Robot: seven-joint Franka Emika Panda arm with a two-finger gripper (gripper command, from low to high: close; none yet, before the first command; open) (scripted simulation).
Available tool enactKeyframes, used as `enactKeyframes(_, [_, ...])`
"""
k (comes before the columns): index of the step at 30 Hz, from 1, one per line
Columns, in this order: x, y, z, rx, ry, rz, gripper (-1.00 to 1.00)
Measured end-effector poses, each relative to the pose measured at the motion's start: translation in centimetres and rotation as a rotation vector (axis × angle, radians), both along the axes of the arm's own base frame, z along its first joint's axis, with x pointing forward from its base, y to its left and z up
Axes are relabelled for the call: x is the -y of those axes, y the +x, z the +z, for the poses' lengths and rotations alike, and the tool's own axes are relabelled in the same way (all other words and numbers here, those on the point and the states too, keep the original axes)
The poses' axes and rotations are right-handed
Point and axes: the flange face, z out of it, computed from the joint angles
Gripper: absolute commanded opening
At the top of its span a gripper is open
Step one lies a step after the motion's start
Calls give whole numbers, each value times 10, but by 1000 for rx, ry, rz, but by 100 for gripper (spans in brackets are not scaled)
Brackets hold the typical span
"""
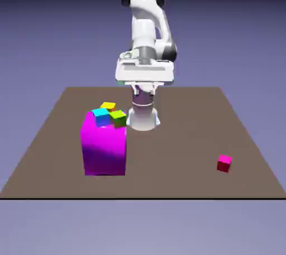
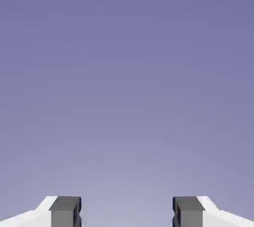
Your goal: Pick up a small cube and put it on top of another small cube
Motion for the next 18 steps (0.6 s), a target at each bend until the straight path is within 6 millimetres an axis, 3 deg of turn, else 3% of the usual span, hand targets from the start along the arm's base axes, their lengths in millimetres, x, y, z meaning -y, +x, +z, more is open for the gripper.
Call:
enactKeyframes(5, [-55,23,-44,-62,-87,168,0])
enactKeyframes(9, [-102,30,-86,-109,-137,317,0])
enactKeyframes(13, [-155,24,-131,-156,-170,489,0])
enactKeyframes(15, [-171,21,-154,-182,-177,556,0])
enactKeyframes(18, [-207,5,-189,-221,-181,688,0])
